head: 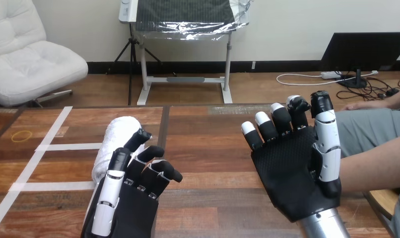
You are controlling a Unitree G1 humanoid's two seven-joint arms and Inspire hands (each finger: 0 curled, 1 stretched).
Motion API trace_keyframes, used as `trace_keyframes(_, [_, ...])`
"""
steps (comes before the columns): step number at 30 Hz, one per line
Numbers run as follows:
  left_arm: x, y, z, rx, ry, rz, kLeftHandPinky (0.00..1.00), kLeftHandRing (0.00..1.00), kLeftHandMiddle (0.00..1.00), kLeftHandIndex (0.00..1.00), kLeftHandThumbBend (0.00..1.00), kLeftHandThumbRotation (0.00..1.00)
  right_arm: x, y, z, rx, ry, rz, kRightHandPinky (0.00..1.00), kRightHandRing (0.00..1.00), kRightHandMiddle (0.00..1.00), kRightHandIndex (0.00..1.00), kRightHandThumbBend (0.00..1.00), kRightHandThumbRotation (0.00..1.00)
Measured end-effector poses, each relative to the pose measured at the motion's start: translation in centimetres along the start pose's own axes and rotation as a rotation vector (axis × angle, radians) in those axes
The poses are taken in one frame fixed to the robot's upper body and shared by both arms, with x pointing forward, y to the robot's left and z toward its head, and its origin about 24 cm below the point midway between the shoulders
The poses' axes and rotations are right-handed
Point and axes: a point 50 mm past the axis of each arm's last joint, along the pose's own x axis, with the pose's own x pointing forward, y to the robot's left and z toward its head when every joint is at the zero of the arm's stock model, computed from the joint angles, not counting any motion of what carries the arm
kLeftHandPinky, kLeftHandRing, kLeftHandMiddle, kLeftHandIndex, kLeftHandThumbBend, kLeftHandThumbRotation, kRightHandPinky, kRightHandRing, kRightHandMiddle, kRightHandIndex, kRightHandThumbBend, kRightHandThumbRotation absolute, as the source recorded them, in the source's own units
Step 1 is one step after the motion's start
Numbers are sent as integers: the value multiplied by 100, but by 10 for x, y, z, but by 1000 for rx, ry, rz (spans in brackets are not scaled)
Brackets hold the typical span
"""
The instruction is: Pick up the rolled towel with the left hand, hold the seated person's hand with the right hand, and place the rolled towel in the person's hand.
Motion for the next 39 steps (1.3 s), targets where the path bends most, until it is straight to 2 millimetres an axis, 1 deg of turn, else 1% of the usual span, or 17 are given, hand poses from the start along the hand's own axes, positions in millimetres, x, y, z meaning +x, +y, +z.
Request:
trace_keyframes(12, [0, 0, 0, 4, 1, 1, 44, 47, 55, 62, 44, 37, 0, 0, 0, -2, 1, -1, 16, 24, 33, 34, 53, 30])
trace_keyframes(16, [0, 0, 0, 20, 3, -1, 44, 47, 55, 62, 43, 40, 0, 0, 0, -2, 1, -1, 17, 24, 33, 34, 53, 30])
trace_keyframes(19, [0, 0, 1, 63, 4, -1, 44, 48, 56, 62, 44, 42, 0, 0, 0, -2, 1, -1, 17, 24, 33, 34, 54, 30])
trace_keyframes(24, [0, -1, 3, 214, 5, 14, 45, 49, 57, 62, 48, 43, 0, 0, 0, -2, 1, 0, 17, 24, 33, 35, 54, 31])
trace_keyframes(33, [0, -1, 7, 490, -1, 63, 50, 56, 65, 67, 52, 37, 2, 1, 0, -4, 4, 8, 16, 24, 33, 35, 54, 31])
trace_keyframes(34, [0, -1, 7, 518, -2, 68, 52, 58, 67, 69, 54, 35, 2, 1, 0, -4, 4, 9, 16, 24, 33, 35, 54, 31])
trace_keyframes(39, [-1, -2, 10, 670, -12, 95, 56, 63, 71, 73, 56, 33, 2, 1, 0, -4, 5, 8, 16, 24, 32, 35, 54, 31])
